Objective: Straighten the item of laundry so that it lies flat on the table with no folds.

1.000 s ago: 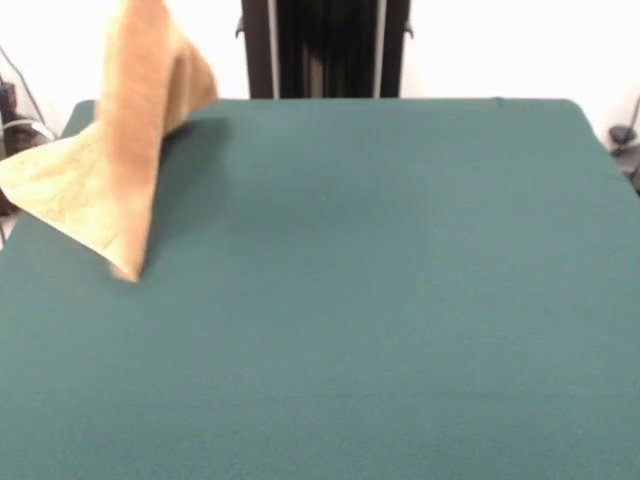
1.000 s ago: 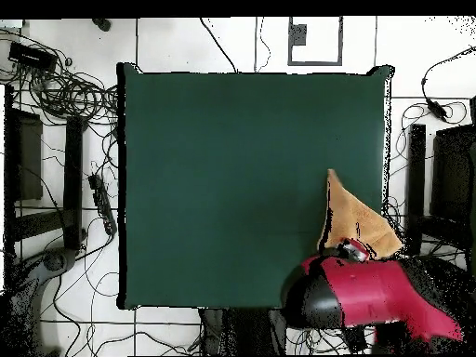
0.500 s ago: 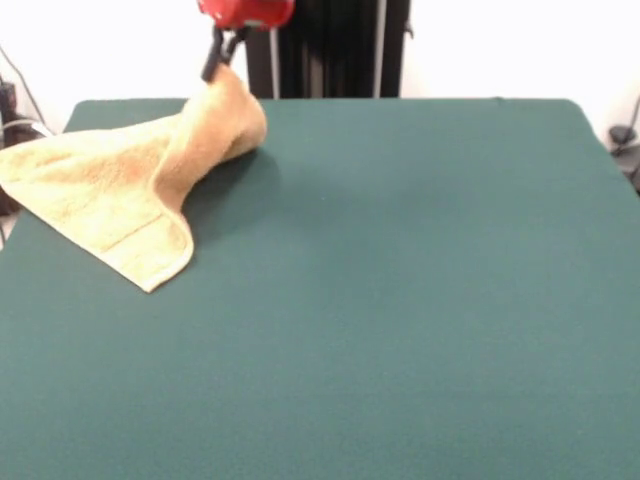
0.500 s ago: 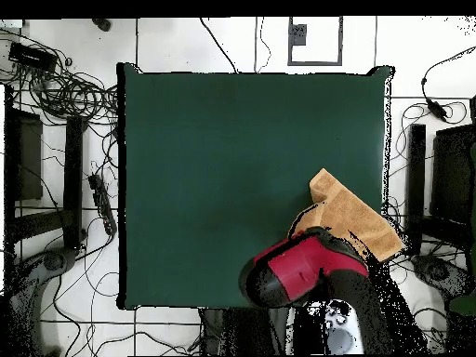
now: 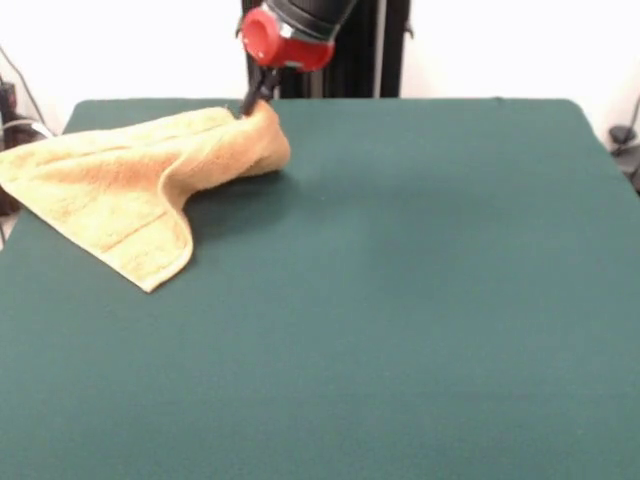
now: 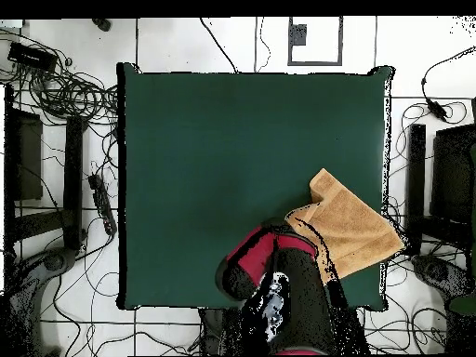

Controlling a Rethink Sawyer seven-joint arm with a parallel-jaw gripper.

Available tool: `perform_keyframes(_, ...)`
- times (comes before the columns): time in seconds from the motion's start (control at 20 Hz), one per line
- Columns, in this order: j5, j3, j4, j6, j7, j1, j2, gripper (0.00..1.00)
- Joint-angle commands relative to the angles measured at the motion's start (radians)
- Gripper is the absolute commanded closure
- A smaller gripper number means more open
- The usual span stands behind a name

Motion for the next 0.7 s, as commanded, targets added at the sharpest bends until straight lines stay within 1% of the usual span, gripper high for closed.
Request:
perform_keyframes(0.05, -0.001, -0.069, -0.110, -0.103, 0.401, 0.126, 0.135, 1.00)
perform_keyframes(0.25, 0.022, -0.080, -0.103, -0.163, 0.444, 0.178, 0.150, 1.00)
perform_keyframes(0.35, 0.035, -0.074, -0.099, -0.200, 0.439, 0.190, 0.144, 1.00)
perform_keyframes(0.5, 0.045, -0.089, -0.104, -0.287, 0.471, 0.232, 0.155, 1.00)
perform_keyframes(0.7, 0.078, -0.101, -0.090, -0.394, 0.460, 0.274, 0.151, 1.00)
